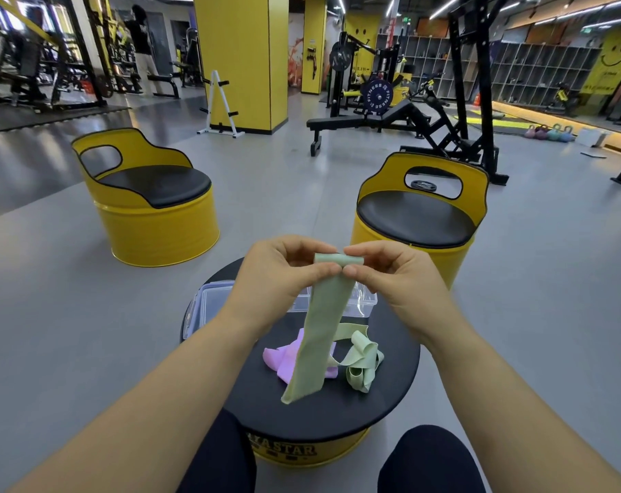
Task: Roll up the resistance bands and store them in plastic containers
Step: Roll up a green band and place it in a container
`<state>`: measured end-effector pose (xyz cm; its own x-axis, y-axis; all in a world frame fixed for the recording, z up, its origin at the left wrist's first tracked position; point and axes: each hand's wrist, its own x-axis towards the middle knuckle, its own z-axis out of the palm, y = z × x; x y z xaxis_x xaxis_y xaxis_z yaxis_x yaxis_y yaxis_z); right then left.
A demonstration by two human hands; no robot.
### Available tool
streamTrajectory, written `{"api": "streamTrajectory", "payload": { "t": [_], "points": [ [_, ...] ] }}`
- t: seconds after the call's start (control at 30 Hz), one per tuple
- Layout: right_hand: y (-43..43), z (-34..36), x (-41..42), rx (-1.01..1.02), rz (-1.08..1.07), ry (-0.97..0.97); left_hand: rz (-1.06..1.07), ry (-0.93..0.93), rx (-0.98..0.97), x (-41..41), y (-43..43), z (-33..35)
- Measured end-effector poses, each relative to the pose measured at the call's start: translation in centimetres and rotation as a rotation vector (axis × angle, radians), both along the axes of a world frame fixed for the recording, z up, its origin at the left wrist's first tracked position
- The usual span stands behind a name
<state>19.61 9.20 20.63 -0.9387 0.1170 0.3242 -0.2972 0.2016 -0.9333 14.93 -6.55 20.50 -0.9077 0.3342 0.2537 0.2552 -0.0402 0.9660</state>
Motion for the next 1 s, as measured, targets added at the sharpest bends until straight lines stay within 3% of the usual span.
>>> {"api": "streamTrajectory", "payload": {
  "t": [0.3,0.7,0.83,1.0],
  "points": [
    [0.4,0.0,-0.1,0.096,0.014,-0.068,0.015,0.023,0.024,0.0,-0.1,-0.2],
    [0.2,-0.8,0.0,-0.093,0.030,-0.039,-0.136,-0.187,0.113,-0.2,-0.1,-1.1],
    [1.4,-0.5,-0.1,0.187,0.096,-0.087,-0.278,-0.274,0.100,-0.9,-0.9,-1.0],
    [2.6,2.3,-0.1,0.491,0.449,-0.223,-0.568,-0.376,-0.020,-1.5,-1.7,-0.4]
  ]
}}
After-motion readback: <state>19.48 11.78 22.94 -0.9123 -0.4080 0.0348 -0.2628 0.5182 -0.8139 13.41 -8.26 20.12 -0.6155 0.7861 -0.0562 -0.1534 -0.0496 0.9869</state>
